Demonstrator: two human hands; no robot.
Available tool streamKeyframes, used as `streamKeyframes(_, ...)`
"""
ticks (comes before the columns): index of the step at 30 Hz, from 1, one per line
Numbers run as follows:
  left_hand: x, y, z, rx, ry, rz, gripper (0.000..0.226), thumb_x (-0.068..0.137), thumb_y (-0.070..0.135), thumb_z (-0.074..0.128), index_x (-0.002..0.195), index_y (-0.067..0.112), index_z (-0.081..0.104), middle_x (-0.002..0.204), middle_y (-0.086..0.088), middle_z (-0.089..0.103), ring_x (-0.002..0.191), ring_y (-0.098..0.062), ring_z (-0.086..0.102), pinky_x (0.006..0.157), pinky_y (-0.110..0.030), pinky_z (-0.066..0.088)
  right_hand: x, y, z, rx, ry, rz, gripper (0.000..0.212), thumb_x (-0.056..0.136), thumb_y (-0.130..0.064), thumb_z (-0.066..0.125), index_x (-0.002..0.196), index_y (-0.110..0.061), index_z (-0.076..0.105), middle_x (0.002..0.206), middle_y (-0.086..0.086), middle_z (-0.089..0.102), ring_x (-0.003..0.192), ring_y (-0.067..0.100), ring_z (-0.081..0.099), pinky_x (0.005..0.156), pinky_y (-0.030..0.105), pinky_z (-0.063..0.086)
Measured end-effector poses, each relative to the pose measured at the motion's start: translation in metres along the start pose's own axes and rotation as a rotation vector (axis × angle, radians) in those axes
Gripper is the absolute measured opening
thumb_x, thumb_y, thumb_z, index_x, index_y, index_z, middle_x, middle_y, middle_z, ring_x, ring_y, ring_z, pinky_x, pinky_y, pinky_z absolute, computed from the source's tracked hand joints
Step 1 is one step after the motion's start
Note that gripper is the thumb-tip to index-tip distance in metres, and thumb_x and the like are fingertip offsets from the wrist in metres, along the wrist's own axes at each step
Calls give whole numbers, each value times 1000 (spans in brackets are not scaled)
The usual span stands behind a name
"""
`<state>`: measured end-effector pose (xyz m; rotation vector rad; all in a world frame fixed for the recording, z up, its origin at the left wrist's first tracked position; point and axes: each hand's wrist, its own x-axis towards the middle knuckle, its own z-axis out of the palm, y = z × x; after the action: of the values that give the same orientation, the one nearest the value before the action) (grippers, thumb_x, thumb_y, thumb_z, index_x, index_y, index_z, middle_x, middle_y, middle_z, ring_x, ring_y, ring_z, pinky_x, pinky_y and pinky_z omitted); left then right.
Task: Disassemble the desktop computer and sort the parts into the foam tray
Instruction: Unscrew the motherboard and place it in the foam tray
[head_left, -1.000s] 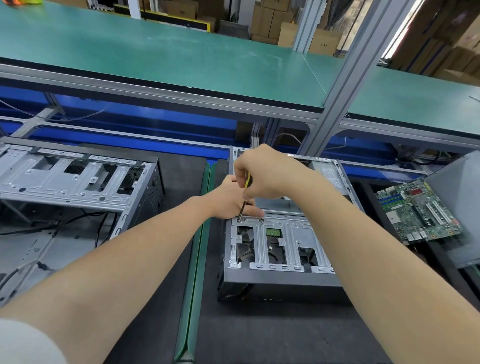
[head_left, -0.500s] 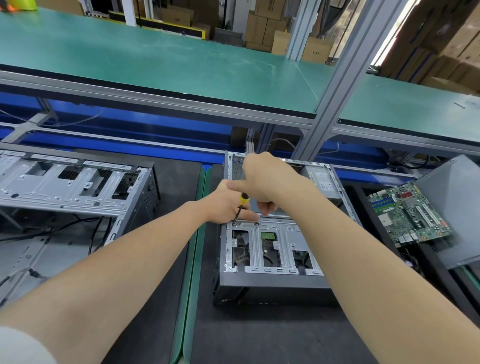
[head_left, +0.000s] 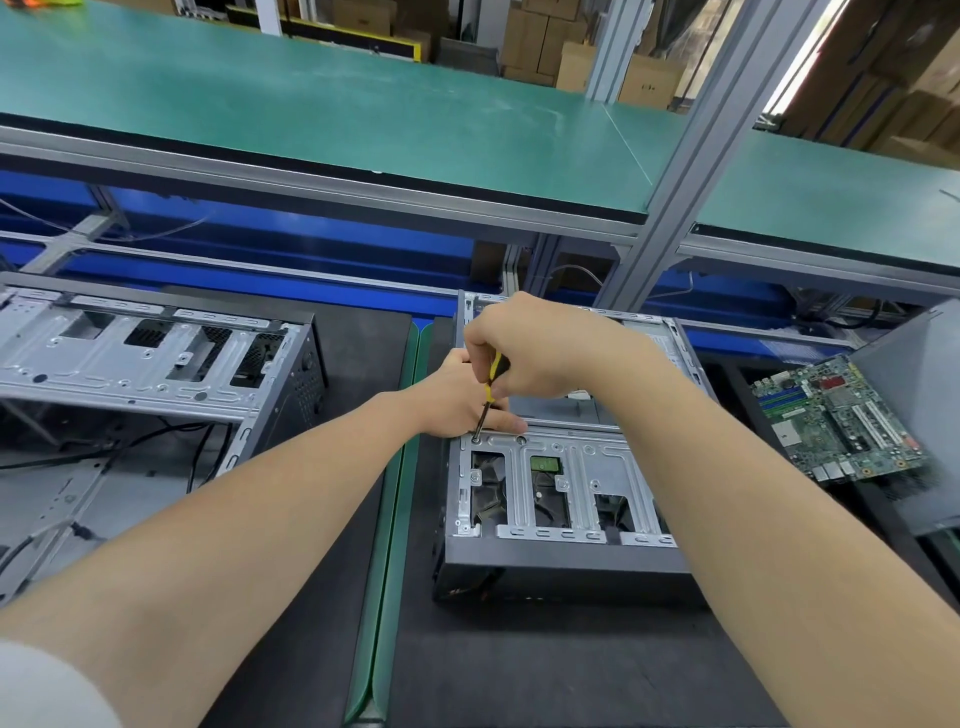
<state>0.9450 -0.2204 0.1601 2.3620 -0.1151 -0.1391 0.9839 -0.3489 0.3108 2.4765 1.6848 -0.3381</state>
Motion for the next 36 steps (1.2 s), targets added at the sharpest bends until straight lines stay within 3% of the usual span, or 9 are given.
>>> streamKeyframes(7,0,0,1,-113,-12,-9,49,85,58,75,71,12,65,58,15,49,72,-7,41,75,-33,36,1,-4,4,144,63,42,10,96,-27,66,103,-22,62,90,-11,56,79,5,50,60,24,36)
streamKeyframes(13,-1,0,1,-99,-16,-37,36,85,60,73,72,28,63,56,23,52,70,-13,38,104,-59,40,3,-9,16,288,254,315,23,93,-33,74,100,-16,60,98,3,58,77,17,59,55,27,40)
streamKeyframes(19,1,3,-2,171,-33,-32,23,100,34,59,94,14,69,86,-4,59,107,-28,46,105,-49,39,-1,-18,22,142,273,503,55,101,-59,57,72,-17,38,74,2,44,65,24,51,56,32,41)
streamKeyframes(24,1,-1,1,-23,-45,-18,35,90,58,66,99,24,70,103,-2,71,115,-24,52,110,-47,40,0,-20,11,223,155,367,39,99,-36,66,73,-12,49,67,10,67,47,20,56,52,35,53)
streamKeyframes(26,0,-6,1,-108,-12,-42,38,85,61,71,97,25,72,107,2,67,123,-20,37,116,-43,32,-2,-19,8,223,112,297,26,96,-28,66,78,-14,54,65,10,71,50,24,67,60,38,59)
streamKeyframes(28,1,-7,0,-26,0,-20,52,85,65,69,99,15,72,100,2,66,105,-7,30,111,-36,26,-6,-14,3,224,71,231,17,92,-23,72,81,-20,59,60,-1,69,50,14,69,56,29,56)
streamKeyframes(31,2,-1,0,-8,20,28,43,87,56,73,84,13,67,76,13,62,84,-3,47,99,-41,41,-9,-7,-4,176,5,155,17,88,-17,79,85,-25,64,73,-7,71,61,3,67,63,29,57)
streamKeyframes(33,0,2,-1,2,15,26,33,87,53,75,68,30,60,63,21,55,81,-9,51,92,-44,44,-7,-5,-5,108,-19,118,20,87,-15,81,85,-28,65,87,-8,66,78,5,61,69,30,54)
streamKeyframes(36,-5,9,-3,-19,-2,-10,25,85,57,75,65,54,61,72,22,48,110,-43,54,102,-57,46,-4,-5,-3,79,-43,87,25,87,-12,76,81,-31,62,92,-9,60,83,9,54,68,30,49)
